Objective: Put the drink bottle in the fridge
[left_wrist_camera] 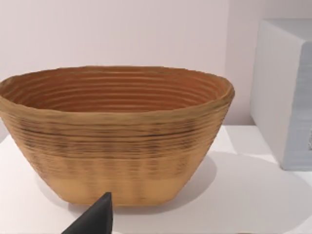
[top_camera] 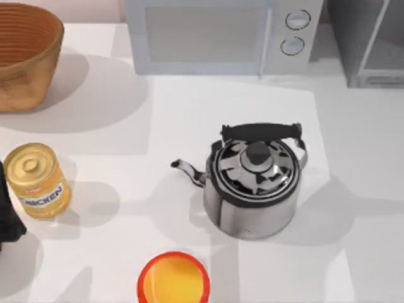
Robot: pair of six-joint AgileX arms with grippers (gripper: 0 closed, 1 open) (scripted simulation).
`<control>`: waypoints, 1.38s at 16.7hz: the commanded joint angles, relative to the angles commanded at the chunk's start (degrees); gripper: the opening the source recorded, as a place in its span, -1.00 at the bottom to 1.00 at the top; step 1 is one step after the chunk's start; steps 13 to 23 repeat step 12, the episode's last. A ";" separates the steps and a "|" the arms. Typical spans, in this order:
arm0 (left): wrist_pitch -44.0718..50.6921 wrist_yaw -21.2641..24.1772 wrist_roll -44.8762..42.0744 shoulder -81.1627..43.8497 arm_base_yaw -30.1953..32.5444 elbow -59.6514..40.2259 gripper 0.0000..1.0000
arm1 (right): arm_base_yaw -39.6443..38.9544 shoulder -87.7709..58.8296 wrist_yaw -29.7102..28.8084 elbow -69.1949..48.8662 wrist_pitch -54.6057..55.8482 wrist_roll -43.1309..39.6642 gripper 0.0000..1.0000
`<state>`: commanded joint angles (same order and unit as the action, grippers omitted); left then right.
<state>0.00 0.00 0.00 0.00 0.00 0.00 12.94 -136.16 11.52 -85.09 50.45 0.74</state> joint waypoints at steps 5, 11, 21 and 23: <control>0.00 0.00 0.00 0.00 0.00 0.00 1.00 | 0.00 0.00 0.00 0.00 0.00 0.00 0.81; 0.00 0.00 0.00 0.00 0.00 0.00 1.00 | 0.00 0.00 0.00 0.00 0.00 0.00 1.00; 0.00 0.00 0.00 0.00 0.00 0.00 1.00 | 0.00 0.00 0.00 0.00 0.00 0.00 1.00; 0.00 0.00 0.00 0.00 0.00 0.00 1.00 | 0.00 0.00 0.00 0.00 0.00 0.00 1.00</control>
